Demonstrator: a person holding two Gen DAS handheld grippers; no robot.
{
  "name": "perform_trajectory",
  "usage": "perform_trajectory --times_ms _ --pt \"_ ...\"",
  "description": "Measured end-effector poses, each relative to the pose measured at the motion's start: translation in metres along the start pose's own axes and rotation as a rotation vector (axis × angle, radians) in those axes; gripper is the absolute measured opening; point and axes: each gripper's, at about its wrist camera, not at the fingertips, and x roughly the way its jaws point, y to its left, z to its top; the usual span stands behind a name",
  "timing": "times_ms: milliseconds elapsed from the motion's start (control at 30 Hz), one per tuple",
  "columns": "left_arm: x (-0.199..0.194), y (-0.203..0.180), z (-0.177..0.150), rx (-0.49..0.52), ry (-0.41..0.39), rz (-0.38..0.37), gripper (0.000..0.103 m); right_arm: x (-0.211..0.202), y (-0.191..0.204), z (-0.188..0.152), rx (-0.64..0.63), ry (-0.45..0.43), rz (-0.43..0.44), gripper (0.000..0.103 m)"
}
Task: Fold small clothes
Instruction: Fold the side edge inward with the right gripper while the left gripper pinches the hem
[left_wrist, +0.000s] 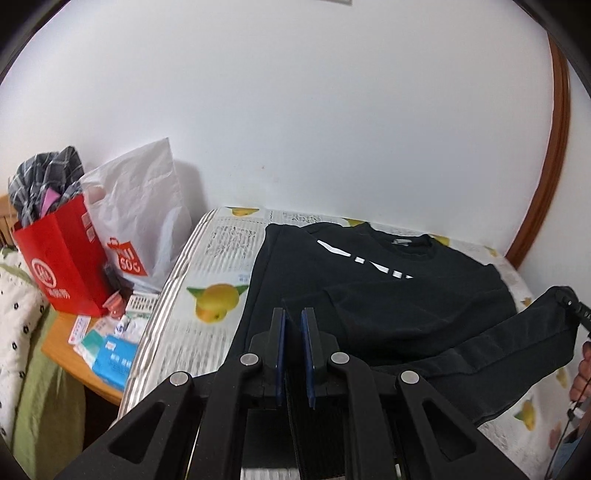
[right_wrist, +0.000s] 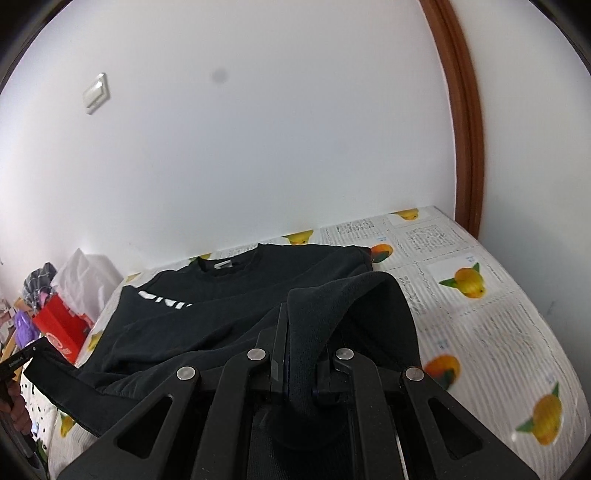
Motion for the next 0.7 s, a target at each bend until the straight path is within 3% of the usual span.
perform_trajectory --times_ms 400,533,700 --pt "0.073 -0.01 0.018 0.058 0.049 0.093 0.008 0.087 -0.011 0.006 -0.007 0.098 -0.05 0.008" --pt "0.09 -0.006 0.017 0.067 0.071 0.134 0.004 0.11 -0.016 -0.001 -0.014 0.138 -0.074 0.008" --pt "0.104 -0.002 0.013 0.054 0.1 0.112 0.004 0.132 -0.019 -0.009 -0.017 0.179 -0.1 0.008"
